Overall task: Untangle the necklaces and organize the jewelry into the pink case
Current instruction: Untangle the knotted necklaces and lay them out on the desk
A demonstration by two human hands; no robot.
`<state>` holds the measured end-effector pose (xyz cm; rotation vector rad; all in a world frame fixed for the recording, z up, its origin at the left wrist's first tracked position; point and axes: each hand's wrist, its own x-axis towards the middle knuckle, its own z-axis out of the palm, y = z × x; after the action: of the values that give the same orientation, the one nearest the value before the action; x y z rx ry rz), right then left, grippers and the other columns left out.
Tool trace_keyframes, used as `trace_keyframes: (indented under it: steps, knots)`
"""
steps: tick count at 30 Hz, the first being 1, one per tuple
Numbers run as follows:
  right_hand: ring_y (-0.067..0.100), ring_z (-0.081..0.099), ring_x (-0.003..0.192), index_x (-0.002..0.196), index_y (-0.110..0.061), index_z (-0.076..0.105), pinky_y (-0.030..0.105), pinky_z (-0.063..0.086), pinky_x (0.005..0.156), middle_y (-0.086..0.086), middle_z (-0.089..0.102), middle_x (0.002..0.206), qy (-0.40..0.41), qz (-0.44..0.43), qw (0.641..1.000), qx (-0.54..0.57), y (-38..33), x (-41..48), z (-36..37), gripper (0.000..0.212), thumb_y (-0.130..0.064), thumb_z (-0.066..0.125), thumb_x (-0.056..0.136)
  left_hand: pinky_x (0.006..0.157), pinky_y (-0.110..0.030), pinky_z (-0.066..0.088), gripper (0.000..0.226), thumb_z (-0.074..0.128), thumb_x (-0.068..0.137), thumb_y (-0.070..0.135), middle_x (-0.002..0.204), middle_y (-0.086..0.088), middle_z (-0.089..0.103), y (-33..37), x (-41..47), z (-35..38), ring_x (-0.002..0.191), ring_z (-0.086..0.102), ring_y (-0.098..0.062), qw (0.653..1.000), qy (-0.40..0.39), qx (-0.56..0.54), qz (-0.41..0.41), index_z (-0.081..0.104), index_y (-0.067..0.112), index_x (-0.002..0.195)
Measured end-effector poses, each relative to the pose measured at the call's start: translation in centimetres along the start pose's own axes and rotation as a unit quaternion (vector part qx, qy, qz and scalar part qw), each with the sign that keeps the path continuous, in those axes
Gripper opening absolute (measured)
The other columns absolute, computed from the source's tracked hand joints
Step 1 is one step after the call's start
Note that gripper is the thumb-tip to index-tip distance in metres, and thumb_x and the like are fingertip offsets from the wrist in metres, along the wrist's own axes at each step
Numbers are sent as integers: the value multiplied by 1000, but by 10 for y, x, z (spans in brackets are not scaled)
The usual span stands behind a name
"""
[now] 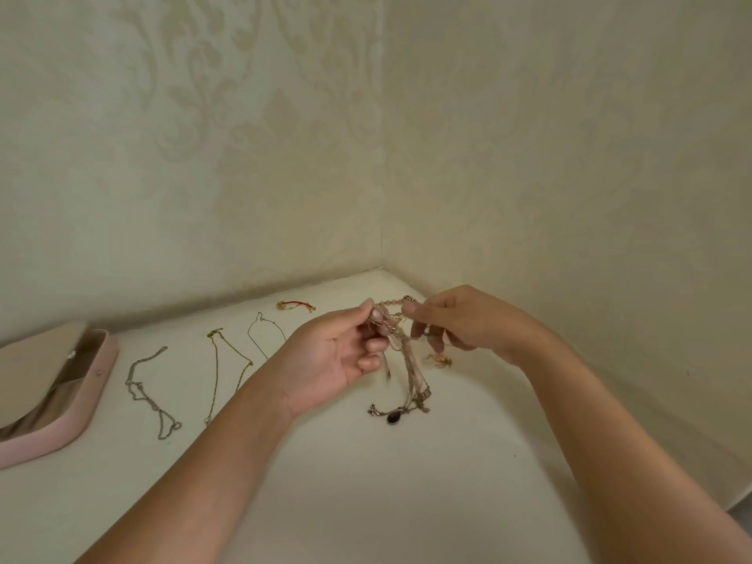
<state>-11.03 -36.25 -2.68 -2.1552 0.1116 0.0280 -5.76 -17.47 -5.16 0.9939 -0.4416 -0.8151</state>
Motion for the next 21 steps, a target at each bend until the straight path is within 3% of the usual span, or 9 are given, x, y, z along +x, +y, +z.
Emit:
trace_keyframes:
  steps: [3, 6, 9, 11, 15, 17, 19, 21]
  knots:
    - [9, 49, 61, 81, -13, 72, 25, 40, 66, -8, 63, 68, 8, -67, 997, 29, -1, 1, 3, 20, -31, 67, 87, 44, -16, 30, 17, 55, 82, 24, 66, 0, 52, 4, 2, 0, 52, 40, -7, 997, 62, 20, 52, 61, 12, 71]
    - [19, 62, 81, 83, -20, 75, 37, 48, 82, -6, 70, 81, 29, -120, 989, 86, -4, 2, 7, 13, -32, 69, 85, 43, -14, 30, 15, 57, 80, 26, 60, 4, 51, 4, 4, -1, 48, 38, -3, 992, 93, 53, 73, 56, 12, 77]
    - [10, 62, 74, 81, -15, 74, 27, 50, 74, 3, 71, 79, 26, -149, 981, 121, -10, 0, 17, 9, -22, 78, 77, 44, -13, 32, 15, 57, 80, 27, 57, 6, 49, 3, 4, 0, 48, 38, -3, 988, 97, 85, 86, 56, 12, 77]
    - [11, 62, 71, 77, -15, 74, 28, 48, 73, 5, 73, 77, 41, -147, 983, 102, -10, 2, 26, 11, -18, 83, 71, 44, -13, 34, 15, 58, 79, 27, 58, 5, 51, 3, 5, -1, 50, 40, -4, 986, 104, 92, 96, 58, 12, 74]
    - [12, 65, 70, 74, -17, 74, 30, 49, 74, 2, 73, 75, 60, -135, 986, 83, -9, 3, 31, 8, -12, 80, 75, 46, -14, 38, 16, 61, 78, 26, 59, 4, 53, 2, 6, -2, 49, 41, -4, 985, 108, 84, 103, 63, 17, 64]
    - [10, 62, 70, 77, -14, 71, 20, 47, 70, 3, 71, 75, 49, -129, 985, 101, -12, 0, 29, 6, -10, 74, 80, 46, -14, 38, 16, 61, 78, 27, 57, 4, 51, 3, 6, -3, 50, 40, -5, 985, 110, 83, 101, 63, 16, 66]
    - [8, 62, 71, 80, -10, 64, 13, 47, 66, 4, 68, 77, 24, -118, 977, 174, -16, -3, 24, 10, -6, 61, 88, 46, -14, 36, 15, 61, 80, 27, 55, 5, 49, 4, 6, -4, 49, 38, -5, 984, 124, 87, 92, 60, 14, 72]
    - [15, 63, 72, 78, -11, 56, 23, 52, 73, 5, 65, 73, -12, -97, 946, 308, -17, -3, 17, 18, -4, 50, 92, 45, -14, 36, 15, 61, 81, 27, 54, 5, 49, 4, 7, -5, 48, 38, -5, 983, 138, 87, 81, 58, 13, 74]
